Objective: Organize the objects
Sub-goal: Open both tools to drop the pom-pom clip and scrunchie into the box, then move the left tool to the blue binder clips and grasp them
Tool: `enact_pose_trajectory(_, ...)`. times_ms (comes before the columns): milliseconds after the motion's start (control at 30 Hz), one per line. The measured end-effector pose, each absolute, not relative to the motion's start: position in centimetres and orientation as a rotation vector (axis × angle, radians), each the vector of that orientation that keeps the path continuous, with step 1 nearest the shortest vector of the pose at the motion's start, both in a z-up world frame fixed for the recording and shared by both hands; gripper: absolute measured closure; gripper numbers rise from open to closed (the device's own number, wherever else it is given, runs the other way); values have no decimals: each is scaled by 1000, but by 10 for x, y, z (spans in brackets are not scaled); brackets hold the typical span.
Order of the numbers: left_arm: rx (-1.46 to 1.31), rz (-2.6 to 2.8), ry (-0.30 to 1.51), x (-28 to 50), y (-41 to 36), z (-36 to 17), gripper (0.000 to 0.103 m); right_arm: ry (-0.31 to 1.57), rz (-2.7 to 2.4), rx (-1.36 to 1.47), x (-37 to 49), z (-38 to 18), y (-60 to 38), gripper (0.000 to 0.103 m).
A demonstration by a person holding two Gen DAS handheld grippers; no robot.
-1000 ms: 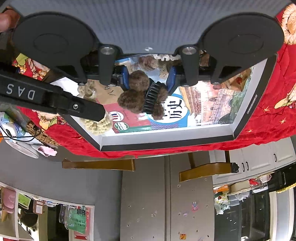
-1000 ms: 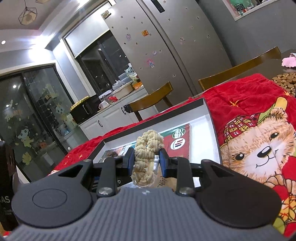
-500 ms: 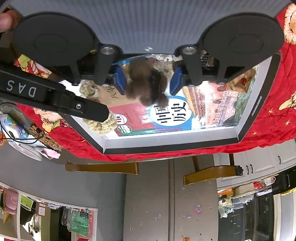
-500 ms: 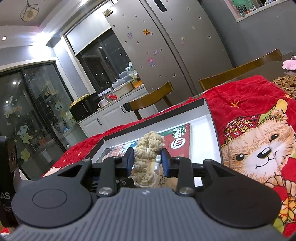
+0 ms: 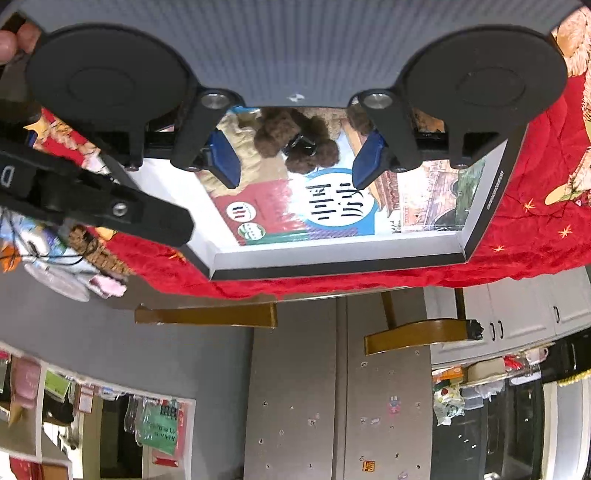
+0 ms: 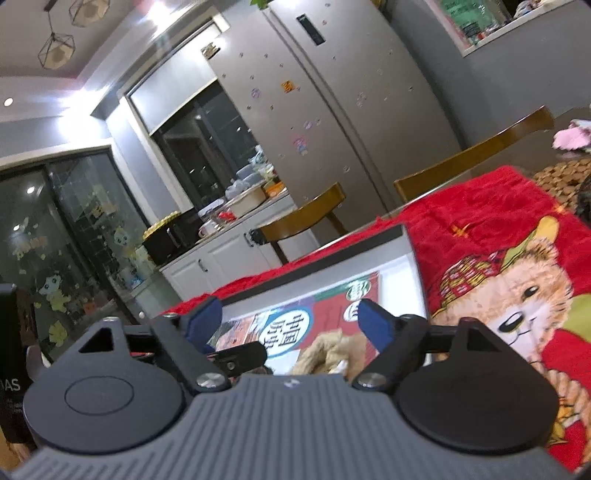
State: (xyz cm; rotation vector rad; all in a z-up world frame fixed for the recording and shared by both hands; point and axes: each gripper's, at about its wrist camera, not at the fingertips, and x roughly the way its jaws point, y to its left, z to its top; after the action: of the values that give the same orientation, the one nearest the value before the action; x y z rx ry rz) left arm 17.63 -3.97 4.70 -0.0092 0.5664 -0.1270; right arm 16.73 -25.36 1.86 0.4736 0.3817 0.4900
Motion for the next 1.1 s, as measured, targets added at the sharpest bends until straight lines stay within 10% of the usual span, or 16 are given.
enact_pose_trajectory(500,-23,-247,439,116,-55,100,31,300,313,454,109,63,-286,0)
enact_pose_trajectory(1100,112,-352,505,77,-77,40,23,414,337,276,95,21,-284,0)
